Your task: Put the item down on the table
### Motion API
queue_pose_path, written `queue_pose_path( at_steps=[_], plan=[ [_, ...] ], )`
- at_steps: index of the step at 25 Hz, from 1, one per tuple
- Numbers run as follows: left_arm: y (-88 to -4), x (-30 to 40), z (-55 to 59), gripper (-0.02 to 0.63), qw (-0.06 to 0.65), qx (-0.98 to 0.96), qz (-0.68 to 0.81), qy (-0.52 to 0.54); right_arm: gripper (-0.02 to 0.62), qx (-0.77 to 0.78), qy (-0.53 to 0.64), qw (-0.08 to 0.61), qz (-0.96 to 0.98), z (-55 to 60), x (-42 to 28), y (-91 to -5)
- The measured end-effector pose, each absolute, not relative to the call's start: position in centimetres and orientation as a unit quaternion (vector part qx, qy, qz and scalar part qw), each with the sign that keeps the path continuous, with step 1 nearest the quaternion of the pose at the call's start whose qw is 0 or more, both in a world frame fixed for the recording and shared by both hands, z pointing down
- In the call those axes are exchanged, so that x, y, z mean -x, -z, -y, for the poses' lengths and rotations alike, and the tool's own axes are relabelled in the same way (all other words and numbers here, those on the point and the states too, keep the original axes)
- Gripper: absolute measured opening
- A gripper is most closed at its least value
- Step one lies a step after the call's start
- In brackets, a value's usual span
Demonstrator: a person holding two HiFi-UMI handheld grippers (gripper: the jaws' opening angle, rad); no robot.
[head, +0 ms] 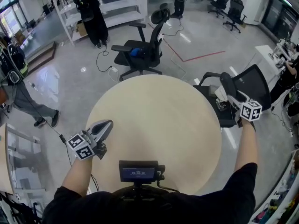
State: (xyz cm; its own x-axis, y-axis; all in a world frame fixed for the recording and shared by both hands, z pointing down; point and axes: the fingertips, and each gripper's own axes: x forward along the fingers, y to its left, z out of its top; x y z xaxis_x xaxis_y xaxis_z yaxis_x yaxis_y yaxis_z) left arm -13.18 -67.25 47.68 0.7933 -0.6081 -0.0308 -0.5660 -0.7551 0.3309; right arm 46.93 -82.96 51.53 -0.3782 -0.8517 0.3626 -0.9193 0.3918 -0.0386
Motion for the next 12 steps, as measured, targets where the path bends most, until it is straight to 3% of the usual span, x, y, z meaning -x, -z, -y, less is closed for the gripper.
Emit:
queue_pose_path(
  at_steps=[12],
  plan=[
    [-53.3, 19.3, 70.6, 0.002, 0.197, -0.915, 0.343, 0.078, 0.288, -0.507, -0.144, 0.158, 0.835, 94.1, -35.8, -59.1]
  ],
)
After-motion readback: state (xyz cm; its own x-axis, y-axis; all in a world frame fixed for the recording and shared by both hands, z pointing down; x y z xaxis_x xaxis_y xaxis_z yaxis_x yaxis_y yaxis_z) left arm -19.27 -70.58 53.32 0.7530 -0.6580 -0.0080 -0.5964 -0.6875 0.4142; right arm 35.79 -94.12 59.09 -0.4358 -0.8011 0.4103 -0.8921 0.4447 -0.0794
